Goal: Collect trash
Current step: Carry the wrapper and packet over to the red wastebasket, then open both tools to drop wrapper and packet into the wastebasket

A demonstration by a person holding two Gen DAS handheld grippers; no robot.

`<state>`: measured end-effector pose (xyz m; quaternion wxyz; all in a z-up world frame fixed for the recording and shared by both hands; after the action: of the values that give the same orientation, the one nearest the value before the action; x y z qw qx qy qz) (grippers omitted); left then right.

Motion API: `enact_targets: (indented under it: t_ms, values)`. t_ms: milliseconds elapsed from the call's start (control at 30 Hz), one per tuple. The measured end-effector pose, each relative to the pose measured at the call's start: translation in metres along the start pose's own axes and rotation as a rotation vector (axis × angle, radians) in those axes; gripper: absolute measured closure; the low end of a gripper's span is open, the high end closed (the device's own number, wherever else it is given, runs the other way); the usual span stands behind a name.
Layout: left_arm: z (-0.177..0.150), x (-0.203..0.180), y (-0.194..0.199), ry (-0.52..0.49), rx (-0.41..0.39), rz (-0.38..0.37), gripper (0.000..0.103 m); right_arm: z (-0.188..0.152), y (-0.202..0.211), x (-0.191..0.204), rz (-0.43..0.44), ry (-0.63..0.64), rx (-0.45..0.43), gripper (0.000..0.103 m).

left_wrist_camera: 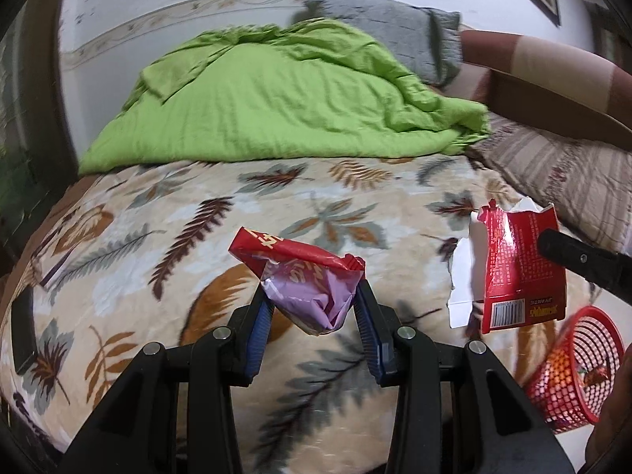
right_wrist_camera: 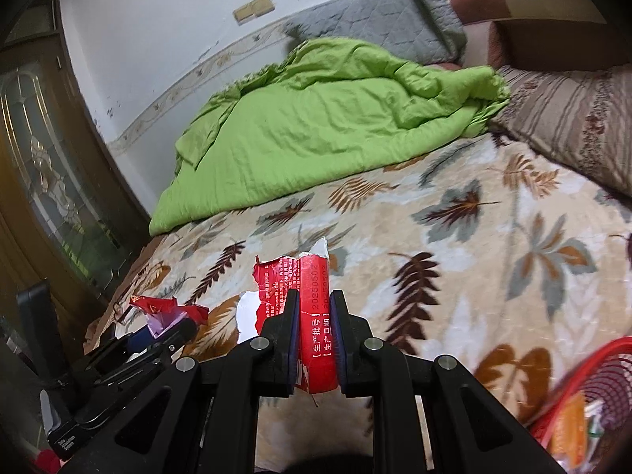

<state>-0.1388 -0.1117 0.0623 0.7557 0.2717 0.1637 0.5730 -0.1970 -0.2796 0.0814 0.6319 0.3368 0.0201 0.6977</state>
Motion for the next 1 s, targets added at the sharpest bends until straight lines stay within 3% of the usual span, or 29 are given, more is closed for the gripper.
enact_targets:
  t_ms: [467, 667, 800, 1000]
  values:
    - [0.011, -0.117, 0.034, -0.167, -0.035, -0.212, 0.063, -0.007, 0.101, -0.072, -0.203, -0.051, -0.064, 0.087]
    - [0.005, -0.18, 0.056, -0.257, -0.028, -0.366, 0.063, -0.013, 0.155, -0.117, -0.327, -0.119, -0.091, 0.087]
    - [-0.005, -0.23, 0.071, -0.331, 0.019, -0.511, 0.063, -0.025, 0.191, -0.142, -0.428, -0.153, -0.102, 0.087]
    - [-0.032, -0.298, 0.075, -0.443, 0.122, -0.672, 0.061, -0.052, 0.222, -0.183, -0.567, -0.232, -0.076, 0.085]
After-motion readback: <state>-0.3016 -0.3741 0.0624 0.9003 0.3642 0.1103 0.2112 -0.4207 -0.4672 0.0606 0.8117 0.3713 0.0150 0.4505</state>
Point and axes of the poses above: each gripper's, at about its wrist camera, not at the fingertips, and y roughly against the way its jaws point, x to its left, z to its top, the point moved 8 cm from there along -y, roughly the way its jaws point, and after that the axes turned 7 degrees about z, right-handed, at the moved point
